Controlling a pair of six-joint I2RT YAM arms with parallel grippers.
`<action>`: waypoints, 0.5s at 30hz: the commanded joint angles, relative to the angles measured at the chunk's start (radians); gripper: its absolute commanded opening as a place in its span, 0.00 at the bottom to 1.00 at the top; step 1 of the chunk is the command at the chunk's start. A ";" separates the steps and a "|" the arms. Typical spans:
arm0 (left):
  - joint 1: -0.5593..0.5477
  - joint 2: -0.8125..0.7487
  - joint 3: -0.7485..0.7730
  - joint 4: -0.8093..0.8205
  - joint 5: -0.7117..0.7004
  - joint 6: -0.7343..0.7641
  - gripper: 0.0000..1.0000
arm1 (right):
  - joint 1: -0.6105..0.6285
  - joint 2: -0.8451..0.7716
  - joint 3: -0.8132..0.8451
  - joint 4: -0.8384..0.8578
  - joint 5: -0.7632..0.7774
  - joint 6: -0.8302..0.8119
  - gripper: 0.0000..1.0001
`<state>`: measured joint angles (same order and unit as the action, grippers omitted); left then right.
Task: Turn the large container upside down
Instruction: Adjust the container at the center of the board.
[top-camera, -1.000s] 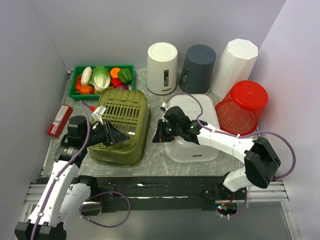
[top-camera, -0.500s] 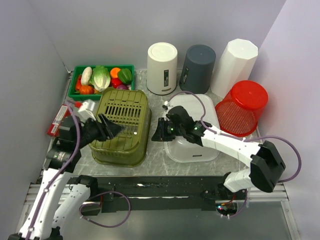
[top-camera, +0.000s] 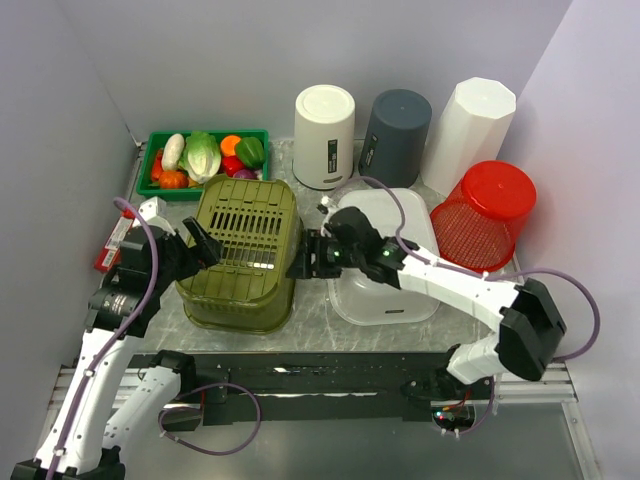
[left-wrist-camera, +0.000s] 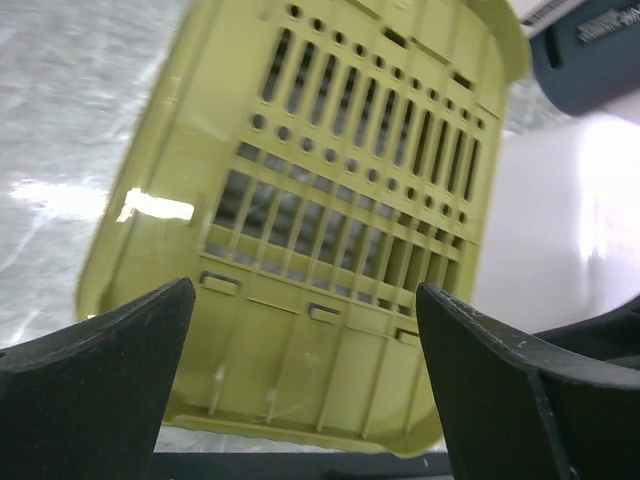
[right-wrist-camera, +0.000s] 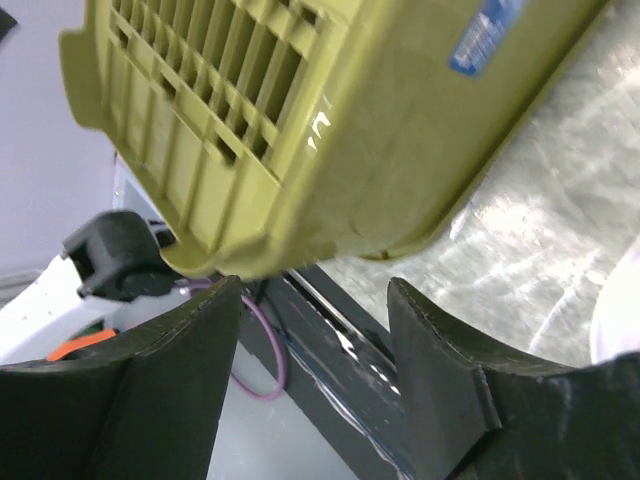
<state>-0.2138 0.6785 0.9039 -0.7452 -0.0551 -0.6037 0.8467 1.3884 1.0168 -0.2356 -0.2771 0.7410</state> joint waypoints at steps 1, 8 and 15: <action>-0.001 0.026 0.039 -0.009 -0.107 -0.004 0.99 | 0.005 0.092 0.150 -0.063 0.029 0.029 0.68; 0.010 0.098 0.095 0.015 -0.115 0.079 0.96 | 0.005 0.204 0.267 -0.108 0.047 0.086 0.69; 0.065 0.228 0.159 0.003 -0.089 0.153 0.96 | 0.006 0.236 0.286 -0.130 0.076 0.095 0.72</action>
<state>-0.1764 0.8555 1.0046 -0.7647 -0.1455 -0.5156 0.8467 1.6165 1.2591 -0.3378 -0.2398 0.8181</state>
